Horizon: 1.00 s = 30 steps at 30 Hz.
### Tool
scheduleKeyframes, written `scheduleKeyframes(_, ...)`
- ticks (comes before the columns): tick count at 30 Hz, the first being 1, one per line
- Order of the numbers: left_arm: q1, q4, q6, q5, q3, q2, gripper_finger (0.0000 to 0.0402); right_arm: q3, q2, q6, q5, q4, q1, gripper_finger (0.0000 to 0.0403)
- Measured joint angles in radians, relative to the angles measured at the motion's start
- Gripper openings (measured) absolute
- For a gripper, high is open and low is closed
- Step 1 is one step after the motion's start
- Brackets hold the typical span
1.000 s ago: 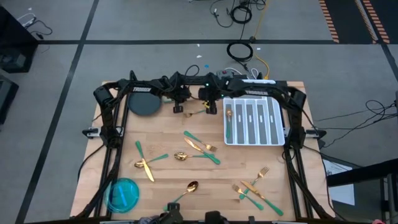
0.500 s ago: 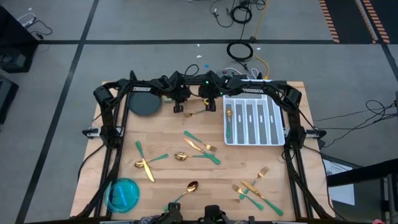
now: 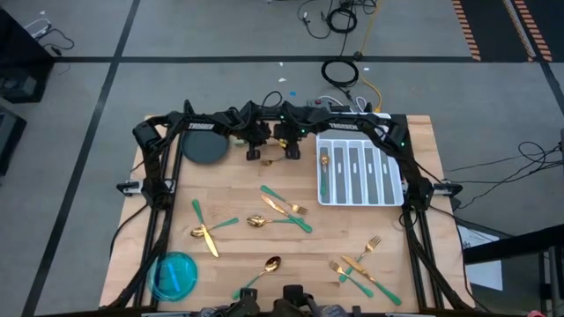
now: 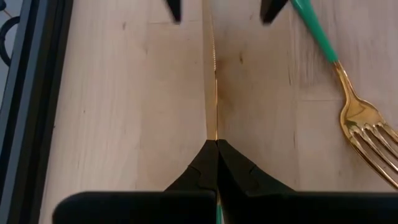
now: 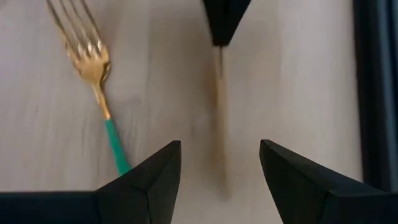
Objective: Sort silverware
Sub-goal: Put the green knife into the silverware tray
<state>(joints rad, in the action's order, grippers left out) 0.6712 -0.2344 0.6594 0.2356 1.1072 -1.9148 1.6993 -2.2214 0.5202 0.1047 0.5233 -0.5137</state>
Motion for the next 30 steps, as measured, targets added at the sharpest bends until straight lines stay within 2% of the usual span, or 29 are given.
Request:
scheduleKeyframes(5,0.0,0.001,0.001,0.001,0.0,0.0,0.0,0.104,-0.067,0.019,-0.003,0.11,-0.003,0.021)
scheduleKeyframes(9,0.001,0.011,0.001,0.005,0.0,0.0,0.0,0.146,-0.117,0.023,-0.002,0.182,-0.002,0.0185)
scheduleKeyframes(13,0.001,0.028,0.001,0.023,0.0,-0.001,0.0,0.164,-0.123,0.022,-0.01,0.186,-0.002,0.0145)
scheduleKeyframes(16,0.001,0.03,0.001,0.026,0.0,-0.001,0.0,0.17,-0.124,0.011,-0.019,0.195,0.001,0.0086)
scheduleKeyframes(18,0.001,0.03,0.001,0.027,0.0,-0.001,0.0,0.17,-0.124,-0.032,-0.039,0.203,0.006,0.0067)
scheduleKeyframes(30,-0.003,0.03,0.001,0.048,0.0,-0.001,0.0,0.169,-0.124,-0.04,-0.094,0.206,0.018,0.0059)
